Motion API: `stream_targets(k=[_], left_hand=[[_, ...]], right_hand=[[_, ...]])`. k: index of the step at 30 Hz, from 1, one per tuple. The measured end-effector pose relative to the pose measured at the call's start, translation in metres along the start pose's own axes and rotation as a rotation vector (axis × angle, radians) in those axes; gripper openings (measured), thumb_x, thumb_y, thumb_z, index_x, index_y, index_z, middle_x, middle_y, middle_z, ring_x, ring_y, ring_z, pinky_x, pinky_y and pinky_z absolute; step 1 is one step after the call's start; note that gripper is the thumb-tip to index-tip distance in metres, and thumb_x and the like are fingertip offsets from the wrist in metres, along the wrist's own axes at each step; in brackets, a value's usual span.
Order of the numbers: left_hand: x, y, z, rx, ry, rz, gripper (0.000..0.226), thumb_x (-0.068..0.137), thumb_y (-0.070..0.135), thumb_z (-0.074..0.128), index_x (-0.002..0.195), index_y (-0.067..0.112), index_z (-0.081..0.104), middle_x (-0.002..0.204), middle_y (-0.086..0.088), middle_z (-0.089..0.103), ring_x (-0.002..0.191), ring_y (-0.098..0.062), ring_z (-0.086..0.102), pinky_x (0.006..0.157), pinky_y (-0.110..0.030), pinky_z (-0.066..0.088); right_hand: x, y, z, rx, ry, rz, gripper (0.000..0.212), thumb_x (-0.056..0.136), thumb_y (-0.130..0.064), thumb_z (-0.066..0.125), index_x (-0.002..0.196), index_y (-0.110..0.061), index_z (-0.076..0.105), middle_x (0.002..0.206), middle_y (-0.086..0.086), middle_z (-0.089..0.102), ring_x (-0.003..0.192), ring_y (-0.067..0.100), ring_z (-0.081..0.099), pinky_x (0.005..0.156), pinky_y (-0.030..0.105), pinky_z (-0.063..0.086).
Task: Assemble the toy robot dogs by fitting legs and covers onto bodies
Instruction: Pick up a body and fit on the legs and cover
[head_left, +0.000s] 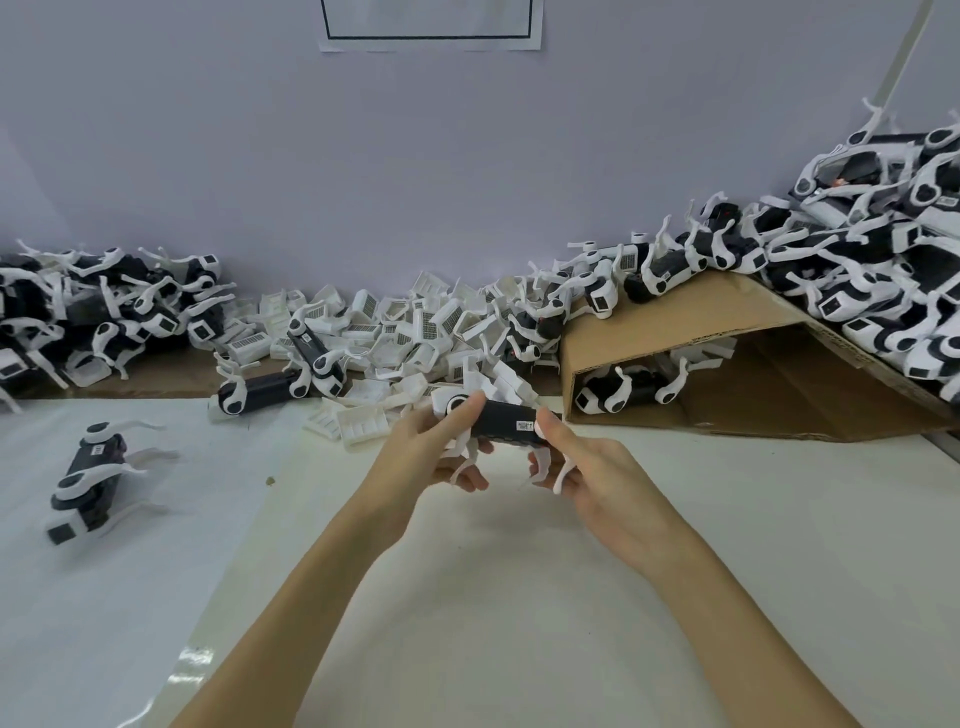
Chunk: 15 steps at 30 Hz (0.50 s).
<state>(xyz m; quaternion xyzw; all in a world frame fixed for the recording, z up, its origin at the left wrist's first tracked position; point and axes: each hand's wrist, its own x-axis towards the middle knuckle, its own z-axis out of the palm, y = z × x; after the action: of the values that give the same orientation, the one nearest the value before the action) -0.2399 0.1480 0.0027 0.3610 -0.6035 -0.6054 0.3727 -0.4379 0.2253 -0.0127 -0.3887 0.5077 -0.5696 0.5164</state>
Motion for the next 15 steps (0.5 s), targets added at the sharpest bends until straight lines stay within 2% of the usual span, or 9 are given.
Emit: stream_targets(k=[2, 4, 6, 8, 9, 10, 12, 13, 15], left_hand=[[0.000, -0.002, -0.001, -0.009, -0.008, -0.042, 0.065, 0.089, 0.064, 0.073, 0.120, 0.007, 0.074, 0.099, -0.017, 0.076, 0.074, -0.037, 0.073, 0.073, -0.036, 0.056], [0.000, -0.003, -0.001, -0.023, -0.018, -0.054, 0.064, 0.088, 0.062, 0.074, 0.122, 0.008, 0.074, 0.100, -0.016, 0.076, 0.077, -0.036, 0.073, 0.078, -0.038, 0.054], [-0.001, -0.004, 0.000, -0.029, -0.042, -0.017, 0.059, 0.091, 0.059, 0.071, 0.126, 0.012, 0.071, 0.103, -0.009, 0.077, 0.088, -0.033, 0.075, 0.086, -0.041, 0.054], [-0.002, -0.005, -0.001, 0.037, -0.032, 0.049, 0.056, 0.090, 0.067, 0.067, 0.134, 0.031, 0.065, 0.119, 0.006, 0.075, 0.110, -0.018, 0.072, 0.095, -0.039, 0.052], [-0.003, -0.005, -0.002, 0.116, -0.014, 0.085, 0.059, 0.087, 0.077, 0.064, 0.136, 0.044, 0.060, 0.130, 0.014, 0.068, 0.120, -0.008, 0.065, 0.099, -0.037, 0.048], [-0.003, -0.005, -0.003, 0.218, 0.012, 0.115, 0.064, 0.082, 0.088, 0.057, 0.138, 0.056, 0.053, 0.139, 0.018, 0.058, 0.126, 0.000, 0.057, 0.103, -0.035, 0.044], [-0.002, -0.005, -0.004, 0.308, 0.035, 0.146, 0.078, 0.074, 0.103, 0.041, 0.142, 0.065, 0.044, 0.142, 0.014, 0.047, 0.116, 0.006, 0.057, 0.097, -0.029, 0.045], [-0.002, -0.004, -0.003, 0.252, 0.038, 0.131, 0.084, 0.072, 0.105, 0.036, 0.143, 0.062, 0.047, 0.140, 0.008, 0.052, 0.104, 0.000, 0.064, 0.089, -0.027, 0.049], [0.001, -0.003, -0.003, 0.001, 0.021, 0.018, 0.088, 0.077, 0.101, 0.038, 0.139, 0.043, 0.061, 0.123, -0.006, 0.072, 0.082, -0.020, 0.071, 0.071, -0.030, 0.056]], right_hand=[[0.000, 0.000, -0.001, -0.034, -0.060, 0.016, 0.059, 0.082, -0.065, 0.077, 0.101, -0.009, 0.084, 0.102, 0.017, 0.073, 0.095, 0.021, 0.067, 0.110, 0.047, 0.050], [0.001, 0.001, 0.000, -0.071, -0.073, 0.000, 0.070, 0.081, -0.068, 0.077, 0.111, -0.006, 0.080, 0.108, 0.019, 0.070, 0.099, 0.023, 0.064, 0.110, 0.048, 0.048], [-0.001, 0.000, 0.001, -0.101, -0.037, -0.045, 0.079, 0.074, -0.072, 0.078, 0.114, -0.004, 0.076, 0.105, 0.012, 0.068, 0.099, 0.021, 0.064, 0.115, 0.051, 0.044], [-0.004, -0.001, -0.001, -0.147, -0.035, -0.147, 0.063, 0.080, -0.065, 0.080, 0.121, -0.018, 0.073, 0.116, 0.002, 0.073, 0.112, 0.018, 0.068, 0.115, 0.052, 0.044], [-0.005, -0.002, -0.003, -0.178, -0.050, -0.195, 0.055, 0.084, -0.056, 0.081, 0.130, -0.029, 0.068, 0.126, -0.004, 0.071, 0.119, 0.015, 0.067, 0.113, 0.047, 0.045], [-0.005, -0.002, -0.005, -0.201, -0.064, -0.238, 0.058, 0.086, -0.046, 0.083, 0.138, -0.037, 0.060, 0.135, -0.007, 0.067, 0.123, 0.013, 0.065, 0.110, 0.042, 0.046], [-0.003, -0.003, -0.009, -0.232, -0.090, -0.291, 0.074, 0.085, -0.033, 0.087, 0.147, -0.045, 0.047, 0.146, -0.005, 0.057, 0.129, 0.014, 0.062, 0.109, 0.039, 0.047], [-0.002, -0.004, -0.009, -0.234, -0.121, -0.313, 0.079, 0.084, -0.029, 0.088, 0.148, -0.045, 0.045, 0.149, -0.004, 0.054, 0.131, 0.015, 0.060, 0.110, 0.038, 0.048], [-0.003, -0.003, -0.011, -0.289, -0.187, -0.383, 0.079, 0.087, -0.021, 0.086, 0.150, -0.045, 0.045, 0.153, -0.009, 0.049, 0.140, 0.012, 0.053, 0.112, 0.031, 0.048]])
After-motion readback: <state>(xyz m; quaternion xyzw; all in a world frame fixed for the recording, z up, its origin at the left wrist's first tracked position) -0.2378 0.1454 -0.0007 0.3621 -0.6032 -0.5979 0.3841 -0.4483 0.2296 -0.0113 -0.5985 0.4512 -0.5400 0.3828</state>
